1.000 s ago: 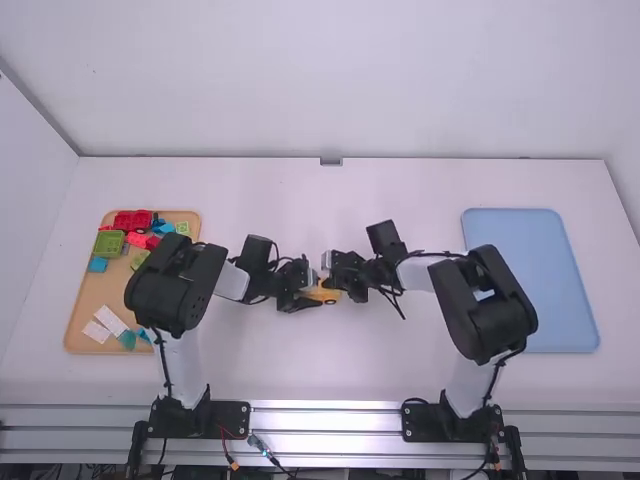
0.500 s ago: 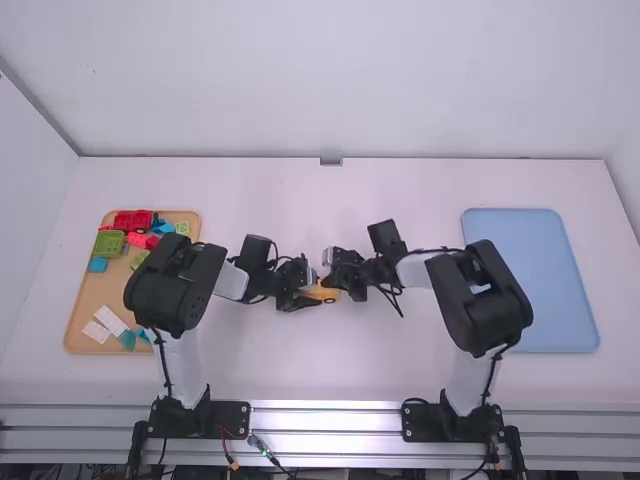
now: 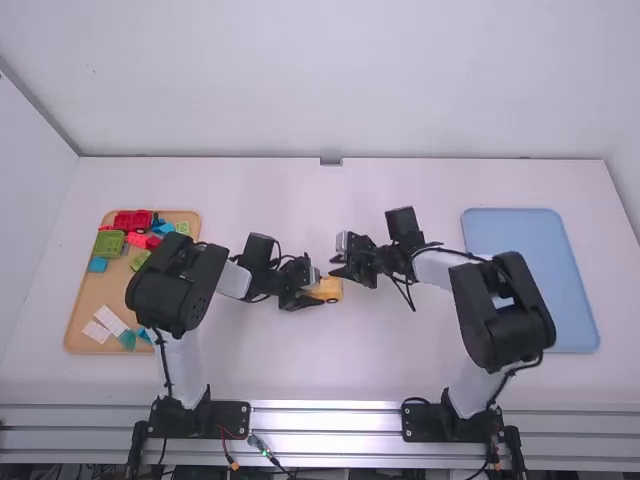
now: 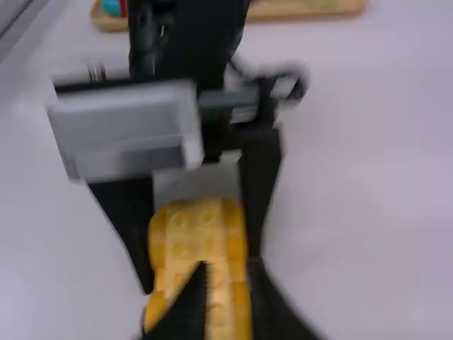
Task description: Assemble lego blocks to make yellow taxi
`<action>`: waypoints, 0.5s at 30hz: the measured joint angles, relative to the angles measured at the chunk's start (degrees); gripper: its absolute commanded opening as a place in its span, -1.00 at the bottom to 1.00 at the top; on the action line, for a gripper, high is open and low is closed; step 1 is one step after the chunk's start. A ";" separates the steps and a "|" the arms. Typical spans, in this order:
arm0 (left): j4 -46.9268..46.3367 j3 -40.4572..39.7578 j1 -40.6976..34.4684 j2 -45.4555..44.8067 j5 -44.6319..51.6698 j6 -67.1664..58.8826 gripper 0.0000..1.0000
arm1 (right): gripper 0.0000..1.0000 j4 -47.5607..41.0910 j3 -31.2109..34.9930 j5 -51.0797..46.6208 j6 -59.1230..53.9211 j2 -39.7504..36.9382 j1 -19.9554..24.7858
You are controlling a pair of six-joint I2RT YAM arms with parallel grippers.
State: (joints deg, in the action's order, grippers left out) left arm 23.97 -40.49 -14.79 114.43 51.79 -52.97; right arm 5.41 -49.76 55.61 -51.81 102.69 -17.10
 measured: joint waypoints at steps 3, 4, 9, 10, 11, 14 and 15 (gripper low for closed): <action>-1.86 -1.42 -0.02 0.00 -0.02 -1.40 0.11 | 0.99 0.39 -1.66 -3.34 4.79 -5.73 1.49; -2.40 -1.81 -0.02 0.00 -0.02 -1.81 0.18 | 0.98 0.00 -1.77 -4.83 6.45 -7.58 2.01; -4.87 -3.85 -0.02 0.00 -0.02 -2.84 0.64 | 0.98 -5.40 -1.75 -10.51 11.47 -11.43 3.69; -5.01 -4.07 -0.02 0.00 -0.07 -3.10 0.71 | 0.98 -5.97 -1.75 -11.02 11.80 -11.43 3.78; -5.40 -4.48 0.00 0.00 -0.28 -3.17 0.98 | 0.98 -6.84 -1.66 -11.76 12.33 -11.43 3.82; -6.99 -5.22 0.00 0.00 -0.68 -3.28 0.98 | 0.98 -7.52 -1.49 -13.00 13.14 -11.43 3.76; -7.91 -5.49 0.00 0.00 -0.83 -3.21 0.98 | 0.99 -7.26 -1.49 -13.20 13.40 -11.43 3.76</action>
State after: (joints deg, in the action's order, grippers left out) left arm 16.05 -45.98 -14.79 114.43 50.96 -56.18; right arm -1.85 -51.24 42.41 -38.41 91.26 -13.34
